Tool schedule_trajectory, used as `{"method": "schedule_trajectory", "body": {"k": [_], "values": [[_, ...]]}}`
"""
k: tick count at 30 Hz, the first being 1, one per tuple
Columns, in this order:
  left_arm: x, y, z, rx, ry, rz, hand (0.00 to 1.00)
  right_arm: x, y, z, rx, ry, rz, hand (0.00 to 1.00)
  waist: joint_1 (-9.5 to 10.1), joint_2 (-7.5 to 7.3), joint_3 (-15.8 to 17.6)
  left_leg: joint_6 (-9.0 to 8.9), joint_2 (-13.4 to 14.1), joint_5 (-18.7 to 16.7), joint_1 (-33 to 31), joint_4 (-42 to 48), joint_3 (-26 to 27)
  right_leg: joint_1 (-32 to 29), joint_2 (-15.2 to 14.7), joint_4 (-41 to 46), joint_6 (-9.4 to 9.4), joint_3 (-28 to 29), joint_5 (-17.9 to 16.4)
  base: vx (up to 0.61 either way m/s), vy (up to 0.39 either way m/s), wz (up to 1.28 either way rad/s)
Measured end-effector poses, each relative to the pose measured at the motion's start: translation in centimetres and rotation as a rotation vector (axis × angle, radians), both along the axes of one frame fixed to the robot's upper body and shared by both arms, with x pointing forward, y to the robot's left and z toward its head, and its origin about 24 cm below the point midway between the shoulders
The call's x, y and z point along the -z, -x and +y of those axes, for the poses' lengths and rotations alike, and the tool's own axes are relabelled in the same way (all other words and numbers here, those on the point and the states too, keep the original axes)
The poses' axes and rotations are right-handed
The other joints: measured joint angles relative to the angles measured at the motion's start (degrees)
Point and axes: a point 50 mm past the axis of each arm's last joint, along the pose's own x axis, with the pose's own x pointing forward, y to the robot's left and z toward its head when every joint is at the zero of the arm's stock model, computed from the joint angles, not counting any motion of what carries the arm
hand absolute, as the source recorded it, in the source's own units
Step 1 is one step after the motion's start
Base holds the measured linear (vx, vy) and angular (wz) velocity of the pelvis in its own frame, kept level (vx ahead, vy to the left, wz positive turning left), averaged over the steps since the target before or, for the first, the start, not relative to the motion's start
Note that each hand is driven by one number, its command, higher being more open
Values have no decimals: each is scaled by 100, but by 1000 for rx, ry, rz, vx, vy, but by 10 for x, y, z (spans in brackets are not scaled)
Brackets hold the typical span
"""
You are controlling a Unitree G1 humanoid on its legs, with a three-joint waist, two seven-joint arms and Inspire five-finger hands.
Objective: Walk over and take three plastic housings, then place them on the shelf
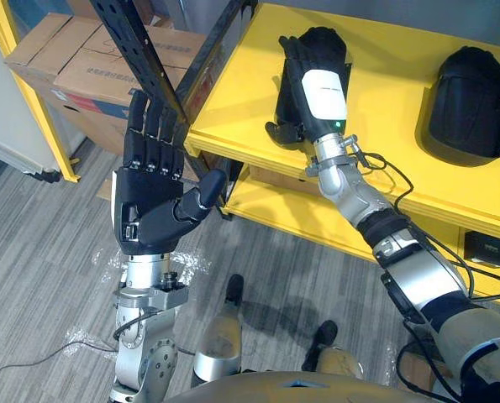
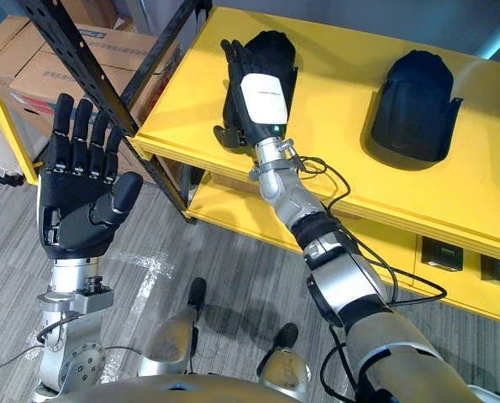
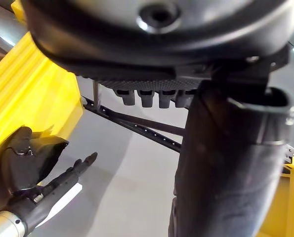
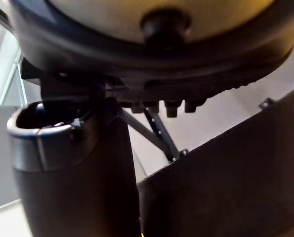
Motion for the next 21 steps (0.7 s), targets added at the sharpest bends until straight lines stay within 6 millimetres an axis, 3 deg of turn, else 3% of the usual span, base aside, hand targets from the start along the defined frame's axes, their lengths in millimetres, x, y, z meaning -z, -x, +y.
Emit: {"method": "schedule_trajectory", "body": {"k": [13,21], "values": [[14,-11,-13,68,-20,73,100,-34,-13,-18,126,101,-104,100,113,53,27,8,15,30,-129,4,-84,-77,26,3,41,-19,30,-13,-24,3],[18,-12,-15,75,-19,92,100,-37,-12,-24,141,107,-145,100,109,67,21,3,31,24,-104,4,-53,-73,35,4,38,-5,28,-6,-11,-1]]}}
